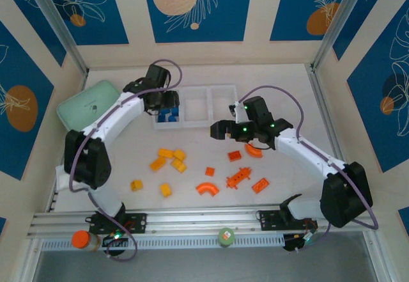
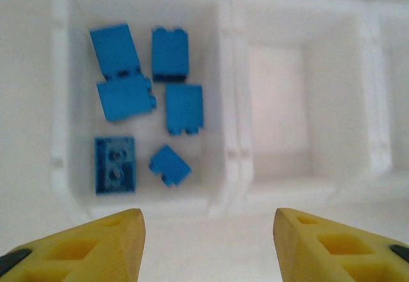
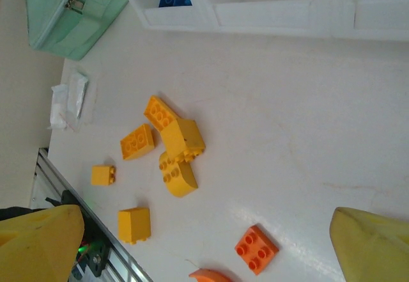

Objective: Sort the legos into containers by color
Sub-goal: Place the lego in the container, then pick up the lego from the middle-left of the table.

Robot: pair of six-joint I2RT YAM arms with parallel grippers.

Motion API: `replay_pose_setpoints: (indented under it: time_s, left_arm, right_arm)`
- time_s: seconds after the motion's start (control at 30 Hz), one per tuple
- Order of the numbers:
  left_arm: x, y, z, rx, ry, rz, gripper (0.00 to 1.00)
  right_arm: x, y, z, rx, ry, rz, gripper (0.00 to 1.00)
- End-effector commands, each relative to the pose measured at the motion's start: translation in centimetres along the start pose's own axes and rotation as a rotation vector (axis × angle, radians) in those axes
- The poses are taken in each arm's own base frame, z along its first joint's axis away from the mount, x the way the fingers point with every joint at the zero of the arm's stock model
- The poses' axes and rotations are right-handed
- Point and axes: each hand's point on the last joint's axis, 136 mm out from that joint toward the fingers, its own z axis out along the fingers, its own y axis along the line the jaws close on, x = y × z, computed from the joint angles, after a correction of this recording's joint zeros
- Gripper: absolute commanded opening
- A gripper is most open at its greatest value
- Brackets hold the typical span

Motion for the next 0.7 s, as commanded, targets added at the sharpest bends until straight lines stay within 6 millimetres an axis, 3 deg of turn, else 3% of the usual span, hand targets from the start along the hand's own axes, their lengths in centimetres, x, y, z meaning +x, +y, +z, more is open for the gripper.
replay_pose_setpoints:
  time_s: [0.0, 0.27, 0.47, 0.67]
  left_arm:
    - [3.6, -2.3, -1.4, 0.079, 0.057, 0.025, 0.56]
    - [13.0, -6.5, -3.5, 0.122, 0.196, 0.156, 0.6]
    - [19.0, -8.7, -2.8, 0.131, 0.277, 0.197, 0.61]
    - [23.8, -10.3, -0.9, 0.102, 0.361, 0.243, 0.61]
  right_arm:
    - [1.7, -0.1, -1.0, 0.027, 0.025, -0.012, 0.99]
    - [5.2, -1.9, -2.4, 0.08, 0.073, 0.068, 0.99]
    - [7.8, -3.4, -3.1, 0.097, 0.088, 0.148, 0.99]
    - [10.2, -5.6, -3.8, 0.148, 0.081, 0.239, 0.99]
